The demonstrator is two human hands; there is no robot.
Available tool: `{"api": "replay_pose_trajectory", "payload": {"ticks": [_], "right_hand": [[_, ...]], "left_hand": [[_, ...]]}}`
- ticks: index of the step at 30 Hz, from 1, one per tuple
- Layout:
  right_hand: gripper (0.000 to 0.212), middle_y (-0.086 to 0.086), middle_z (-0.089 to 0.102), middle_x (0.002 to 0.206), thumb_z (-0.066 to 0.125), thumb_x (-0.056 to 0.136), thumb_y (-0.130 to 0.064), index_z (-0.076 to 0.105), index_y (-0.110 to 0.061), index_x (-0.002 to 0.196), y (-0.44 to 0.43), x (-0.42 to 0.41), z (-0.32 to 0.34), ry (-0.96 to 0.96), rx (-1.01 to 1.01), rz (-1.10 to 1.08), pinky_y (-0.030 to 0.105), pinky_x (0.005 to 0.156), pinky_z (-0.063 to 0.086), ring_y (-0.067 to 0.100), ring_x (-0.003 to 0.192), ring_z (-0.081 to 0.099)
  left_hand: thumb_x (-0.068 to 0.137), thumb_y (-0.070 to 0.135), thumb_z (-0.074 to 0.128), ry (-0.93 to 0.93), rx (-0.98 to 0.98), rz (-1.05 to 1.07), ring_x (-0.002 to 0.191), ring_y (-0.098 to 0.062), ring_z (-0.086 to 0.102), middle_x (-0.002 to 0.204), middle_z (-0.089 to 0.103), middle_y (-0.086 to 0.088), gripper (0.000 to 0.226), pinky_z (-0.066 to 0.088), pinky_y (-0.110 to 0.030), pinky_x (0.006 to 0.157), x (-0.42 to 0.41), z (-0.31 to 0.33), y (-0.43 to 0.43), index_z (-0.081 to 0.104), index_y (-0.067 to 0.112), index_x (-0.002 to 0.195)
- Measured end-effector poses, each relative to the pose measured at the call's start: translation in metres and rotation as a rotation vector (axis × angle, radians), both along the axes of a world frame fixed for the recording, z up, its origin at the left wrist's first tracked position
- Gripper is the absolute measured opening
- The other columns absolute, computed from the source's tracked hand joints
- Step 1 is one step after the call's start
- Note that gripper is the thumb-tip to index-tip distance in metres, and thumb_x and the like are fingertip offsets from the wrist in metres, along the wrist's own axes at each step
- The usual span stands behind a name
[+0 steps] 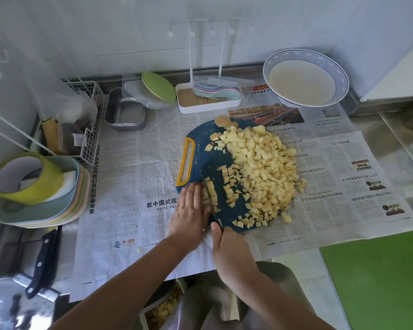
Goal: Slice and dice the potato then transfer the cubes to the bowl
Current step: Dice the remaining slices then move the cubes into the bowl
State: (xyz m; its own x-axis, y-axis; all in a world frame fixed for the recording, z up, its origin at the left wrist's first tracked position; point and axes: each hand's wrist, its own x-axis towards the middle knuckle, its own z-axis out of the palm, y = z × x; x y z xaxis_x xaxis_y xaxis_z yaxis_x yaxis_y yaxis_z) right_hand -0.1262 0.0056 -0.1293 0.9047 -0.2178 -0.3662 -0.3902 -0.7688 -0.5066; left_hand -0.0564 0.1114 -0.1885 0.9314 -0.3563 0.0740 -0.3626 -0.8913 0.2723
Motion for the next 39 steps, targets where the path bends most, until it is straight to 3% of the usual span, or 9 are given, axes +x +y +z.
{"api": "replay_pose_trajectory", "payload": {"ticks": [5,8,12,20,24,28,33,35,39], "right_hand": [[0.055,0.009,0.065,0.099,0.018,0.103,-0.044,0.059,-0.006,0.105,-0.002,0.018,-0.003,-0.047,0.043,-0.021,0.026,0.072,0.04,0.024,0.094,0.061],[0.053,0.002,0.059,0.073,0.02,0.104,-0.04,0.056,-0.012,0.077,-0.009,0.017,-0.005,-0.086,0.211,-0.098,0.015,0.055,0.038,0.016,0.07,0.058],[0.055,-0.005,0.044,0.053,0.024,0.103,-0.041,0.039,-0.019,0.055,-0.02,0.012,0.001,-0.095,0.306,-0.186,0.018,0.045,0.033,0.007,0.047,0.042],[0.05,-0.003,0.053,0.065,0.024,0.102,-0.042,0.048,-0.019,0.065,-0.013,0.006,-0.002,-0.091,0.233,-0.134,0.018,0.052,0.036,0.01,0.06,0.051],[0.051,0.007,0.068,0.094,0.026,0.104,-0.039,0.066,-0.008,0.098,-0.001,0.001,-0.007,-0.151,0.273,-0.163,0.024,0.072,0.042,0.02,0.09,0.063],[0.05,0.009,0.069,0.094,0.026,0.103,-0.041,0.062,-0.007,0.098,-0.005,0.003,-0.008,-0.132,0.143,-0.073,0.029,0.075,0.047,0.022,0.089,0.064],[0.048,0.005,0.067,0.094,0.023,0.103,-0.045,0.057,-0.011,0.1,-0.006,-0.009,-0.01,-0.114,-0.011,-0.007,0.027,0.074,0.046,0.02,0.089,0.063],[0.048,0.005,0.067,0.095,0.024,0.102,-0.045,0.058,-0.012,0.101,-0.007,-0.011,-0.012,-0.112,-0.005,-0.023,0.026,0.074,0.045,0.019,0.09,0.063],[0.053,0.008,0.07,0.096,0.024,0.102,-0.044,0.064,-0.008,0.104,-0.012,-0.005,-0.012,-0.117,0.122,-0.077,0.029,0.076,0.047,0.021,0.091,0.064]], "left_hand": [[0.102,0.039,0.017,0.002,-0.015,0.001,0.13,-0.031,0.036,0.136,0.049,-0.021,0.057,0.023,-0.048,0.109,0.0,-0.001,0.001,0.027,-0.002,0.14],[0.099,0.038,0.024,0.04,-0.073,-0.003,0.135,-0.031,0.033,0.141,0.043,-0.019,0.055,0.018,-0.043,0.114,0.001,0.001,0.001,0.019,0.006,0.144],[0.099,0.041,0.021,0.072,-0.088,0.007,0.138,-0.031,0.03,0.145,0.037,-0.016,0.058,0.014,-0.038,0.117,0.001,0.003,0.001,0.017,0.008,0.147],[0.096,0.051,0.023,0.094,-0.15,-0.029,0.14,-0.023,0.018,0.149,0.032,-0.014,0.071,0.009,-0.033,0.117,0.001,0.01,0.003,0.02,0.005,0.149],[0.098,0.056,0.017,0.095,-0.088,-0.035,0.137,-0.025,0.023,0.145,0.038,-0.017,0.073,0.012,-0.041,0.115,-0.001,0.012,0.003,0.023,0.002,0.147],[0.098,0.055,0.003,0.118,-0.019,-0.008,0.138,-0.032,0.03,0.147,0.037,-0.019,0.077,0.01,-0.04,0.115,-0.004,0.016,0.001,0.023,-0.001,0.147],[0.1,0.047,0.015,0.099,0.022,0.005,0.128,-0.037,0.047,0.136,0.049,-0.022,0.067,0.023,-0.046,0.108,-0.004,0.011,-0.002,0.028,-0.004,0.142],[0.1,0.05,0.009,0.097,0.005,-0.003,0.131,-0.036,0.043,0.139,0.046,-0.022,0.07,0.02,-0.045,0.11,-0.003,0.008,0.0,0.024,-0.003,0.144],[0.087,0.07,-0.006,0.128,-0.027,-0.091,0.145,-0.031,0.011,0.155,0.02,-0.018,0.093,-0.004,-0.035,0.114,-0.003,0.011,0.008,0.0,0.003,0.151]]}}
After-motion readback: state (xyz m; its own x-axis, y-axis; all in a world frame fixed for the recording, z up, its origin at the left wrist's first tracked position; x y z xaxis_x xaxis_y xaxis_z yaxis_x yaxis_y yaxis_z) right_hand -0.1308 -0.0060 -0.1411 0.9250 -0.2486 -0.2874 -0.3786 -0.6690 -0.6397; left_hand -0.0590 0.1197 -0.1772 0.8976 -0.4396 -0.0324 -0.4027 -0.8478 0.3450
